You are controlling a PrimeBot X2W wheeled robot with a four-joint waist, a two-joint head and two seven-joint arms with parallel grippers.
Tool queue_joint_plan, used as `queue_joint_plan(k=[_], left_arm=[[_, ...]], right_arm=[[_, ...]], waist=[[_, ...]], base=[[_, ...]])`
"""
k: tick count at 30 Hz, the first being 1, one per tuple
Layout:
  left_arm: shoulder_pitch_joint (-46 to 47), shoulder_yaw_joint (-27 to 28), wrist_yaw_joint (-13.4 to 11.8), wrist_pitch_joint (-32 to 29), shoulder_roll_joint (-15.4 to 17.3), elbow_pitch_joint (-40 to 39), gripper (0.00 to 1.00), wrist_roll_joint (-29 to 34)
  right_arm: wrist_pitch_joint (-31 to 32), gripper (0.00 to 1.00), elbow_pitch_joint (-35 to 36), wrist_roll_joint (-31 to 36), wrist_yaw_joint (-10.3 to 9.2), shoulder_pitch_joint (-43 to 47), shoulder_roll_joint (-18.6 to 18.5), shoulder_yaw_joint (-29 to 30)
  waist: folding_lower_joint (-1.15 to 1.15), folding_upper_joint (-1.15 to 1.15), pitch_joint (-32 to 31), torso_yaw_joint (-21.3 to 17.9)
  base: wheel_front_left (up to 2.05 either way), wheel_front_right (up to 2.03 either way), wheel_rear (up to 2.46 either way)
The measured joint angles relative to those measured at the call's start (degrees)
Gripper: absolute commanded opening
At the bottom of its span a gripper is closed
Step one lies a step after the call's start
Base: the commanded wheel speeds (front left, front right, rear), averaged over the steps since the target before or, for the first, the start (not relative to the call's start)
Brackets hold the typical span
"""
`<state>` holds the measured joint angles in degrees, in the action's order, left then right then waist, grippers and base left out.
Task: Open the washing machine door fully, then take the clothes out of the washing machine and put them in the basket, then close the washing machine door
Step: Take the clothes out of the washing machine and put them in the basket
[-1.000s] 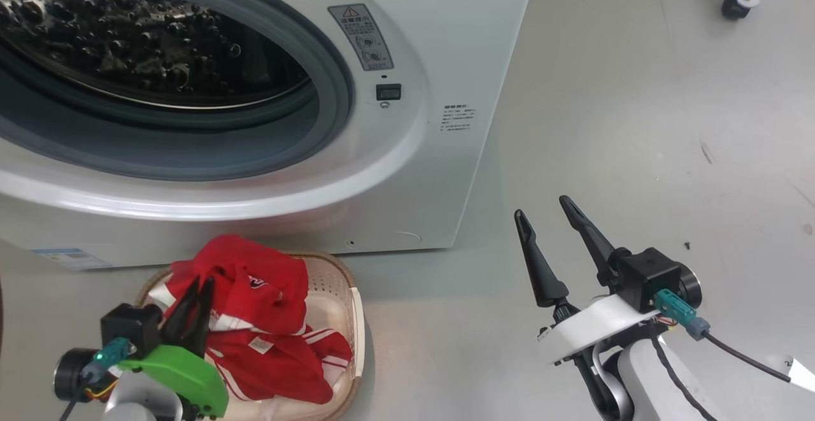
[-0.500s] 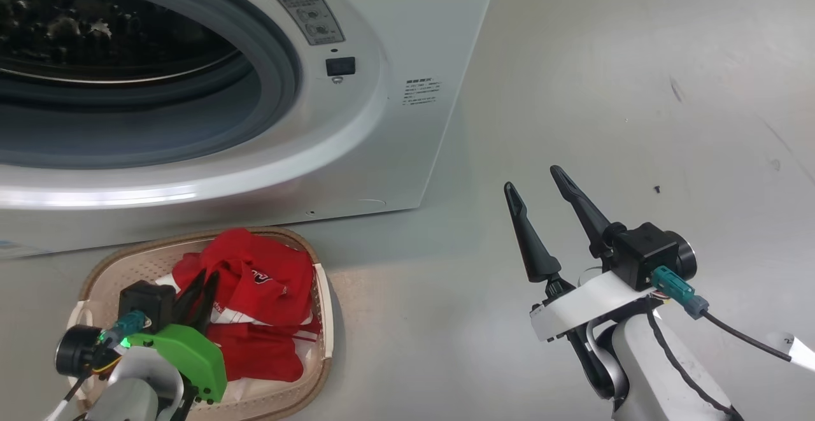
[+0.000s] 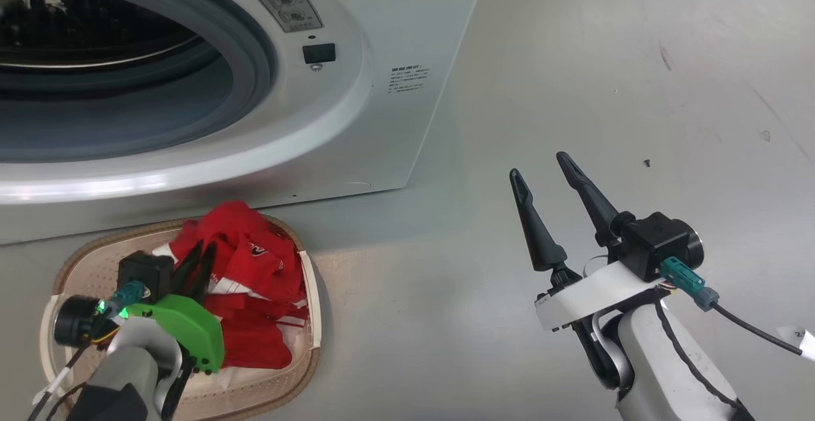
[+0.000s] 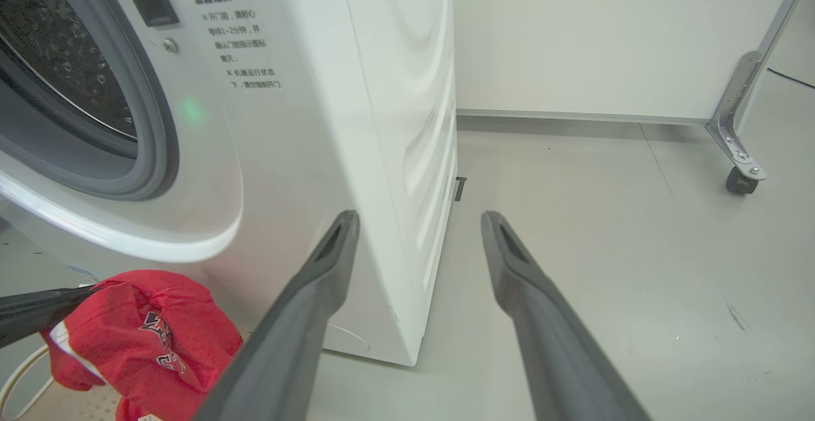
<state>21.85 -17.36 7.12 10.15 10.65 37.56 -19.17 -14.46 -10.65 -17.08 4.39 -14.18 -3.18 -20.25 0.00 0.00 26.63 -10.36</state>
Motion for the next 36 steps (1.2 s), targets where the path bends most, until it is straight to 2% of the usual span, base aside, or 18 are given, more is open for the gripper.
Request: queue_joint_plan(k=[5, 20, 26, 33, 34, 35, 36], left_arm=[[-0.6, 0.8, 0.0, -0.5, 0.9, 5.1, 0.00, -0.2], [-0.7, 3.4, -0.1, -0.6, 0.8, 15.9, 0.00, -2.9], [-0.5, 6.0, -0.8, -0.6, 0.0, 19.0, 0.00, -5.1], [0.8, 6.1, -0.8, 0.1, -0.3, 21.4, 0.00, -5.1], [0.9, 6.1, -0.8, 0.1, -0.4, 21.6, 0.03, -5.1], [1.1, 6.1, -0.8, 0.1, -0.6, 22.0, 0.37, -5.1], [1.2, 6.0, -0.8, 0.1, -0.7, 22.4, 0.80, -5.1]], right_arm=[[0.0, 1.00, -0.2, 0.1, 0.00, -0.5, 0.0, -0.5], [0.0, 1.00, -0.8, 0.8, 0.01, -0.6, 0.0, -0.6], [0.0, 1.00, -1.0, 1.1, 0.01, -0.7, 0.0, -0.7], [0.0, 1.00, -1.3, 1.9, 0.00, -0.9, 0.0, -0.5], [0.0, 1.00, -1.3, 2.1, 0.00, -1.0, 0.0, -0.5], [0.0, 1.00, -1.4, 2.2, 0.00, -1.1, 0.0, -0.5], [0.0, 1.00, -1.4, 2.2, 0.00, -1.2, 0.0, -0.5]], waist=[[0.00, 0.00, 0.0, 0.6], [0.00, 0.00, 0.6, 1.5], [0.00, 0.00, 0.9, 1.8], [0.00, 0.00, 1.0, 2.2], [0.00, 0.00, 1.0, 2.3], [0.00, 0.00, 0.9, 2.4], [0.00, 0.00, 0.9, 2.4]], base=[[0.00, 0.00, 0.00], [0.00, 0.00, 0.00], [0.00, 0.00, 0.00], [0.00, 0.00, 0.00], [0.00, 0.00, 0.00], [0.00, 0.00, 0.00], [0.00, 0.00, 0.00]])
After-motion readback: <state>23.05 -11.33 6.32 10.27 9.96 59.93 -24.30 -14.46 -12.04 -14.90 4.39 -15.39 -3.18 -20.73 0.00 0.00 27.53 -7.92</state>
